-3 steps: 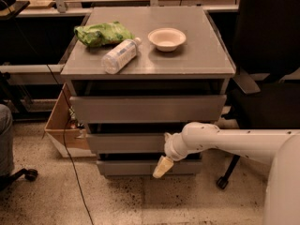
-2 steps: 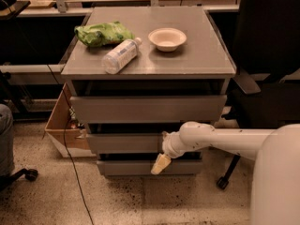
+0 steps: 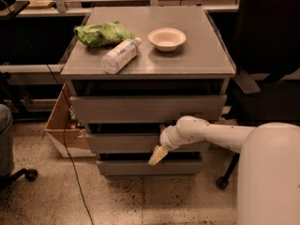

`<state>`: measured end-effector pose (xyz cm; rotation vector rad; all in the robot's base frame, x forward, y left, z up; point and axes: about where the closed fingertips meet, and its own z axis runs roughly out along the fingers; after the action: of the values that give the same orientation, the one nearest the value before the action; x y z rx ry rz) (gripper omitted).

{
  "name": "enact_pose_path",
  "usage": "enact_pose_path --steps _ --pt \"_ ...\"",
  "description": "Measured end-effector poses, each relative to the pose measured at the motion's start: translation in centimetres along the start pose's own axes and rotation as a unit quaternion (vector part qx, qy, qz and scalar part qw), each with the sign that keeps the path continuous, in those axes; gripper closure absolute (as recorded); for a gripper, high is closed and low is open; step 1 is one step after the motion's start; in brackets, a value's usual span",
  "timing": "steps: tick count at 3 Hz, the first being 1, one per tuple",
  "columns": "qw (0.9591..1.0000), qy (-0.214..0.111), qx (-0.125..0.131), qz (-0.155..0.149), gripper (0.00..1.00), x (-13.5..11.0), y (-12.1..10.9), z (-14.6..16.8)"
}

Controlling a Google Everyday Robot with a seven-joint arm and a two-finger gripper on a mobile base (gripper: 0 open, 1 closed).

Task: Open middle drawer

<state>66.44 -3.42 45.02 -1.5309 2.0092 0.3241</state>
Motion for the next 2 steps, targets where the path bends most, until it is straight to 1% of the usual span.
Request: enact_pose_path --steps 1,2 --pt "0.9999 -0.002 0.001 -0.015 0.0 -1.1 -1.3 0.8" --pt "0.9996 0.009 -0.015 -0.02 0.0 -0.9 -0.7 2.6"
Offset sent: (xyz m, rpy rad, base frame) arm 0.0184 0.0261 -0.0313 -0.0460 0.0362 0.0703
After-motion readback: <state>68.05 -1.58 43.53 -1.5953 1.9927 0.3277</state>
